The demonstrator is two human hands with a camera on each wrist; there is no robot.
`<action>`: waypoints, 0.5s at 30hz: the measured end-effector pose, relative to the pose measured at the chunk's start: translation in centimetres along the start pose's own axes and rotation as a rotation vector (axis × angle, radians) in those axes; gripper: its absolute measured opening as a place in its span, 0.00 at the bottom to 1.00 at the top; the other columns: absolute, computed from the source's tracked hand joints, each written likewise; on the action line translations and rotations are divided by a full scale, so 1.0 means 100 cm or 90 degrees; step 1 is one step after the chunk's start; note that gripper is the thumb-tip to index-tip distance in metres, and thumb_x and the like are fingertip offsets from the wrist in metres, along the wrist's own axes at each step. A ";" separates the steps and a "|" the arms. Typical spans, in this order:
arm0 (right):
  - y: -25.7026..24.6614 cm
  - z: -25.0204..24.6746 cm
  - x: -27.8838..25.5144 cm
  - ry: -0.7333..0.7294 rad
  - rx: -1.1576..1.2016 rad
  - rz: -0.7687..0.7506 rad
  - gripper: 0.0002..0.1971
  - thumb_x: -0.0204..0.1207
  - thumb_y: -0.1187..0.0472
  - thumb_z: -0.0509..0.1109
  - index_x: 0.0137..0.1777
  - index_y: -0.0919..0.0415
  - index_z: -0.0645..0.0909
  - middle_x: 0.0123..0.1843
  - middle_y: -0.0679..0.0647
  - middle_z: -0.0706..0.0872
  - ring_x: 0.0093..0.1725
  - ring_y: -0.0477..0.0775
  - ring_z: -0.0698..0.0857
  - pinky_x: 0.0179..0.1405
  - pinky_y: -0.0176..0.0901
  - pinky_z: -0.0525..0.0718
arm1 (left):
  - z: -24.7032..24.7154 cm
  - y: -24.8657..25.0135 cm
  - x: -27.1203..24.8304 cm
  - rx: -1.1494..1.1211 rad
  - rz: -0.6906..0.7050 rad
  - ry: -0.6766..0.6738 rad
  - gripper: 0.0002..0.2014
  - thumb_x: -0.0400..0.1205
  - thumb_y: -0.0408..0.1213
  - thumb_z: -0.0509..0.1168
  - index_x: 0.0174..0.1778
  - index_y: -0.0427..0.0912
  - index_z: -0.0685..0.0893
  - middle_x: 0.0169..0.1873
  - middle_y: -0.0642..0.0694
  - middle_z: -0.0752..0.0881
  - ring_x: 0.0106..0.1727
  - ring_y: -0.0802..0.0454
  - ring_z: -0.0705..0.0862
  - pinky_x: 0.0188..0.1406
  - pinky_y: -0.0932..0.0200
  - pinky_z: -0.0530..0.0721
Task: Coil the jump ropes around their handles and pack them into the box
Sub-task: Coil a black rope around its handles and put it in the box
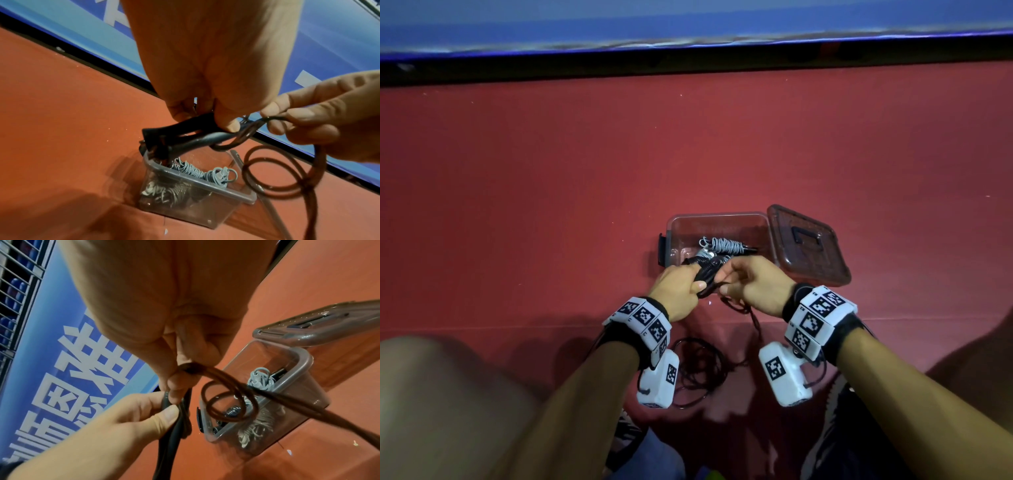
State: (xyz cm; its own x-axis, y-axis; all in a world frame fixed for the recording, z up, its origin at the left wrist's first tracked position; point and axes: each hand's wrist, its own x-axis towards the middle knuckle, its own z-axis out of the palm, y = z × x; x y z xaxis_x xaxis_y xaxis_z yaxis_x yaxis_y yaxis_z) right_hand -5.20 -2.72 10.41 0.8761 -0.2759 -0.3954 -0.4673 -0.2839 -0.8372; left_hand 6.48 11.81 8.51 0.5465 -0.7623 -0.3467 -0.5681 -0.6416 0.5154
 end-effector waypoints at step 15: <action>0.000 -0.004 -0.002 0.082 -0.206 -0.131 0.06 0.73 0.61 0.79 0.43 0.48 0.90 0.38 0.41 0.91 0.39 0.35 0.86 0.46 0.28 0.81 | -0.002 0.007 -0.005 0.158 0.073 -0.139 0.11 0.89 0.39 0.62 0.65 0.48 0.83 0.45 0.47 0.75 0.61 0.42 0.79 0.60 0.53 0.72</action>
State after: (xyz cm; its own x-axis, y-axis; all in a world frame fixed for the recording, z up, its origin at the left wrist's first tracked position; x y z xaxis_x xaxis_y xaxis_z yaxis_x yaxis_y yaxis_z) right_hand -5.41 -3.02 10.61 0.9426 -0.2904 -0.1646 -0.3155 -0.6137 -0.7238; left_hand 5.88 11.74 9.19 0.3419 -0.8135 -0.4704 -0.7646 -0.5318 0.3641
